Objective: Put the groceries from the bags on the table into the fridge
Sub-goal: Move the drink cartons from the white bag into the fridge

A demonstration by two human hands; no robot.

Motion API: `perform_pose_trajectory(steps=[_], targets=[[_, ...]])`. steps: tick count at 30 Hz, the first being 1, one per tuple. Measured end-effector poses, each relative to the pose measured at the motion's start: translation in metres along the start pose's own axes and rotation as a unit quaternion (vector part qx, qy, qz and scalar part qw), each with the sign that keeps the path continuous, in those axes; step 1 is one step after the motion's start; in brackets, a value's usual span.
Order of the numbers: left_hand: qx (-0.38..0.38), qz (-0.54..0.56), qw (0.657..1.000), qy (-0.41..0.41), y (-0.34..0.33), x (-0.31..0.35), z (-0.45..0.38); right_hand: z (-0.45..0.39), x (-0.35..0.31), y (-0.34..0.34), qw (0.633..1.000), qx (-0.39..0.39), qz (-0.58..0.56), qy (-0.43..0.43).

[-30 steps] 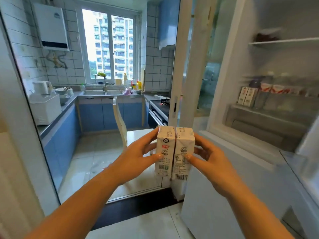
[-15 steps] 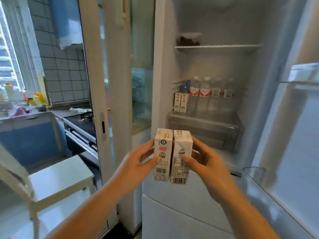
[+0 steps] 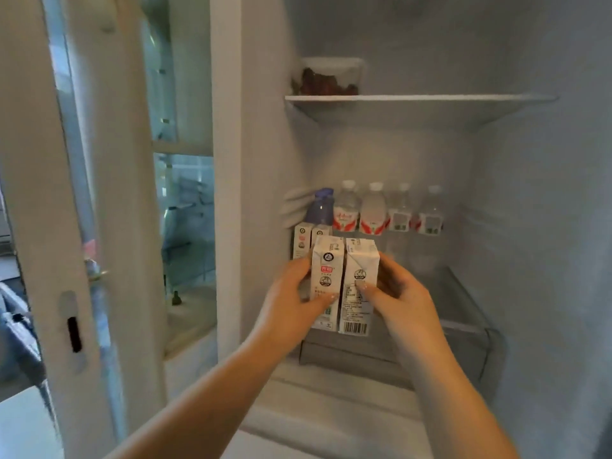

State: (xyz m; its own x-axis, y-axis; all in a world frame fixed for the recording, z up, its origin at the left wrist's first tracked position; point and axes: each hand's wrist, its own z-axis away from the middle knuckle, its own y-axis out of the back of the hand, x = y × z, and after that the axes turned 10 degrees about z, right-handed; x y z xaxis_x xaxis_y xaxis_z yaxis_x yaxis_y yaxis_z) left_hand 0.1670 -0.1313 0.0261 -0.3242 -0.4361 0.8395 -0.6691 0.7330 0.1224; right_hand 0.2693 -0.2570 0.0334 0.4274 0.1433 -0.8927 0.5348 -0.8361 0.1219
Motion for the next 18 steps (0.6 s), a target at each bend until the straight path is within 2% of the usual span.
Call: perform_pose_trajectory(steps=[7, 18], targets=[[-0.014, 0.005, 1.000, -0.009, -0.022, -0.054, -0.088, -0.079, 0.030, 0.001, 0.999, 0.031, 0.027, -0.028], [-0.021, 0.033, 0.999, 0.024, -0.058, -0.124, -0.142, -0.138, 0.085, 0.004, 0.994, 0.043, 0.041, -0.091]])
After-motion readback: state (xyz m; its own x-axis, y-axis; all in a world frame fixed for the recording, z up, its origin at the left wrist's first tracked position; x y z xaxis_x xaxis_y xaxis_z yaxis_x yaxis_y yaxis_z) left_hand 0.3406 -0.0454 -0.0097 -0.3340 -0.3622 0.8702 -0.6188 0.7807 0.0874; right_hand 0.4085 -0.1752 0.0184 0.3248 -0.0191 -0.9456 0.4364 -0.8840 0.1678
